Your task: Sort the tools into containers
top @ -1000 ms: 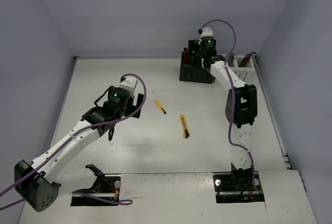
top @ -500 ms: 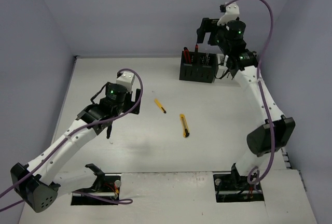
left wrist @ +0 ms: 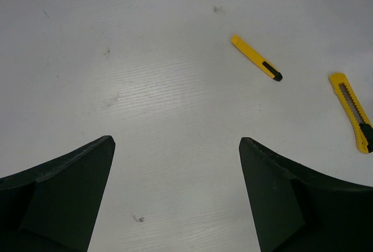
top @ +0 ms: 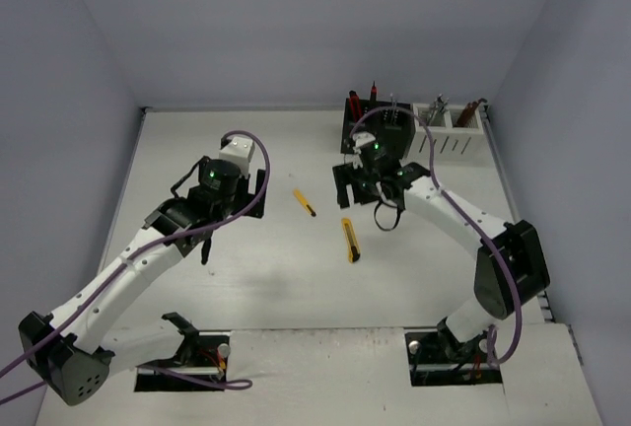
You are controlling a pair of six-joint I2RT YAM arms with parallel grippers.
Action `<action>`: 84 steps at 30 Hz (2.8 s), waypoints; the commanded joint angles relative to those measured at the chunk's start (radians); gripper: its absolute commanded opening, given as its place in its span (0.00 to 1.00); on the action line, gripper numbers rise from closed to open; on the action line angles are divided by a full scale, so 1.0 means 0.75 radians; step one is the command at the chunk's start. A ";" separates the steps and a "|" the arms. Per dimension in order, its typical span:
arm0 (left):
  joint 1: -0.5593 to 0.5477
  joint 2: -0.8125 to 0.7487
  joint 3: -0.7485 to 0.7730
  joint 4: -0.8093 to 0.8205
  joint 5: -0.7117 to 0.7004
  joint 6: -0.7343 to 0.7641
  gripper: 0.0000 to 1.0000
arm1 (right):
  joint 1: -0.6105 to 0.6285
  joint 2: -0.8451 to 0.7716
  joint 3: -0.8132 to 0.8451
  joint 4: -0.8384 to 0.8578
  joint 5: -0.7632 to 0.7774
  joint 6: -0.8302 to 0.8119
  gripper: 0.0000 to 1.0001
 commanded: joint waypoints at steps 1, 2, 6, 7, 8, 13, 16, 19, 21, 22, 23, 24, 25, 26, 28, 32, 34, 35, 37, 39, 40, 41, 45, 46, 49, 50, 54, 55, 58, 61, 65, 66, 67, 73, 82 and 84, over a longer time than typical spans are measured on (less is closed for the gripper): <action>0.011 -0.014 0.067 0.027 -0.004 -0.034 0.85 | 0.052 -0.019 -0.071 0.019 0.028 0.162 0.75; 0.011 -0.015 0.066 0.024 -0.002 -0.039 0.85 | 0.060 0.005 -0.084 0.017 0.028 0.192 0.74; 0.013 -0.021 0.054 0.009 0.008 -0.052 0.85 | 0.102 0.109 -0.080 0.003 0.059 0.284 0.70; 0.013 -0.025 0.051 0.004 0.009 -0.054 0.85 | 0.109 0.142 -0.075 -0.001 0.065 0.294 0.70; 0.013 -0.031 0.048 -0.001 0.008 -0.055 0.85 | 0.112 0.166 -0.069 -0.005 0.066 0.300 0.69; 0.012 -0.058 0.023 -0.016 -0.001 -0.058 0.85 | 0.131 0.260 -0.057 -0.034 0.094 0.332 0.66; 0.013 -0.068 0.012 -0.021 -0.011 -0.062 0.85 | 0.135 0.286 -0.061 -0.044 0.130 0.337 0.61; 0.013 -0.065 0.007 -0.020 -0.013 -0.066 0.85 | 0.137 0.303 -0.060 -0.052 0.171 0.332 0.53; 0.012 -0.059 0.007 -0.019 -0.015 -0.065 0.85 | 0.137 0.313 -0.054 -0.059 0.178 0.319 0.45; 0.011 -0.056 0.008 -0.018 -0.016 -0.064 0.85 | 0.137 0.320 -0.048 -0.065 0.182 0.313 0.41; 0.011 -0.052 0.010 -0.017 -0.018 -0.063 0.85 | 0.137 0.327 -0.040 -0.070 0.187 0.307 0.37; 0.012 -0.047 0.012 -0.016 -0.021 -0.062 0.85 | 0.137 0.333 -0.029 -0.076 0.194 0.301 0.32; 0.013 -0.042 0.014 -0.016 -0.021 -0.061 0.85 | 0.137 0.339 -0.018 -0.083 0.201 0.294 0.27; 0.013 -0.037 0.017 -0.016 -0.020 -0.060 0.85 | 0.137 0.347 -0.008 -0.092 0.207 0.288 0.22; 0.012 -0.033 0.021 -0.014 -0.020 -0.058 0.85 | 0.137 0.362 0.012 -0.102 0.210 0.278 0.17; 0.013 -0.024 0.027 -0.018 -0.026 -0.053 0.85 | 0.137 0.384 0.073 -0.128 0.233 0.247 0.00; 0.012 -0.025 0.029 -0.018 -0.034 -0.050 0.85 | 0.136 0.362 0.133 -0.135 0.242 0.218 0.00; 0.011 -0.026 0.029 -0.018 -0.038 -0.048 0.85 | 0.135 0.345 0.170 -0.138 0.250 0.200 0.00; 0.011 -0.027 0.032 -0.018 -0.047 -0.035 0.85 | 0.128 0.305 0.273 -0.136 0.299 0.144 0.00; 0.011 -0.027 0.035 -0.018 -0.058 -0.031 0.85 | 0.117 0.269 0.395 -0.134 0.355 0.096 0.00; 0.012 -0.025 0.035 -0.016 -0.060 -0.027 0.85 | 0.111 0.264 0.449 -0.125 0.390 0.027 0.00; 0.013 -0.021 0.039 -0.016 -0.062 -0.025 0.85 | 0.097 0.267 0.539 -0.100 0.444 -0.016 0.00; 0.015 -0.009 0.049 -0.016 -0.064 -0.023 0.85 | 0.010 0.286 0.684 0.119 0.479 -0.176 0.00; 0.015 -0.009 0.048 -0.016 -0.067 -0.023 0.85 | -0.016 0.284 0.687 0.202 0.464 -0.203 0.00; 0.015 -0.014 0.040 -0.016 -0.074 -0.026 0.85 | -0.088 0.291 0.652 0.527 0.429 -0.279 0.00; 0.015 -0.016 0.038 -0.016 -0.075 -0.028 0.85 | -0.105 0.299 0.642 0.603 0.419 -0.314 0.00; 0.015 -0.018 0.029 -0.016 -0.075 -0.050 0.85 | -0.173 0.388 0.618 0.972 0.404 -0.366 0.00; 0.015 -0.018 0.028 -0.016 -0.073 -0.061 0.85 | -0.180 0.419 0.622 1.003 0.407 -0.374 0.00; 0.015 -0.016 0.022 -0.016 -0.073 -0.077 0.85 | -0.190 0.503 0.650 1.135 0.423 -0.407 0.00; 0.015 -0.019 0.016 -0.020 -0.081 -0.080 0.85 | -0.195 0.596 0.697 1.219 0.431 -0.431 0.00; 0.013 -0.029 0.009 -0.026 -0.093 -0.079 0.85 | -0.199 0.690 0.747 1.248 0.422 -0.435 0.00; 0.013 -0.032 0.003 -0.028 -0.101 -0.072 0.85 | -0.199 0.715 0.750 1.267 0.419 -0.437 0.00; 0.014 -0.034 0.003 -0.028 -0.101 -0.072 0.85 | -0.199 0.718 0.748 1.269 0.420 -0.435 0.00; 0.015 -0.037 -0.011 -0.027 -0.113 -0.052 0.85 | -0.205 0.791 0.728 1.341 0.447 -0.465 0.00; 0.015 -0.017 0.003 -0.022 -0.114 -0.041 0.85 | -0.192 0.721 0.615 1.353 0.410 -0.435 0.13; 0.015 -0.014 0.004 -0.019 -0.111 -0.042 0.85 | -0.183 0.690 0.572 1.352 0.404 -0.435 0.20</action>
